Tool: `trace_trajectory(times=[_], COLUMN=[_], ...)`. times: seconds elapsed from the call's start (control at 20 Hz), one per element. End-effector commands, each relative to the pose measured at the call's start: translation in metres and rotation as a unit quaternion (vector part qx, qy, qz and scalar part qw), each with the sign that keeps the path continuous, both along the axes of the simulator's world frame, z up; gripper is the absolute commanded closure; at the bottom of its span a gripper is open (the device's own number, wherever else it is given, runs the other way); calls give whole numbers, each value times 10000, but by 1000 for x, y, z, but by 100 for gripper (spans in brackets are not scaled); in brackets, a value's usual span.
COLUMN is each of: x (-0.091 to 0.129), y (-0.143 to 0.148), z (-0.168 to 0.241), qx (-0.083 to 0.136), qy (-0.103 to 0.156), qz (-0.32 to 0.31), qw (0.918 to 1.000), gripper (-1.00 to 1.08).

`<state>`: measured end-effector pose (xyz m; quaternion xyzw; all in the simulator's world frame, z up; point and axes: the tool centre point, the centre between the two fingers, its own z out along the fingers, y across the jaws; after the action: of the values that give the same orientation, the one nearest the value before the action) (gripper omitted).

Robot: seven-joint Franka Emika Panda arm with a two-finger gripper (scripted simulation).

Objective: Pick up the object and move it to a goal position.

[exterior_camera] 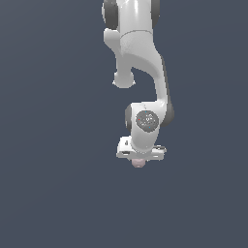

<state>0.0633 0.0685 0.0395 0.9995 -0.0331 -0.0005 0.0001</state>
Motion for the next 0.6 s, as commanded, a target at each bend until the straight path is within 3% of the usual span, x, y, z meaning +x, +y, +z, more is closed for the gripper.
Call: trace_trajectory(times=[0.0, 0.55], x=[1, 1], y=[0, -2], z=[0, 1], qx=[0, 0], qy=[-5, -5], qz=[0, 0], qw=[10000, 10000], gripper=[108, 108])
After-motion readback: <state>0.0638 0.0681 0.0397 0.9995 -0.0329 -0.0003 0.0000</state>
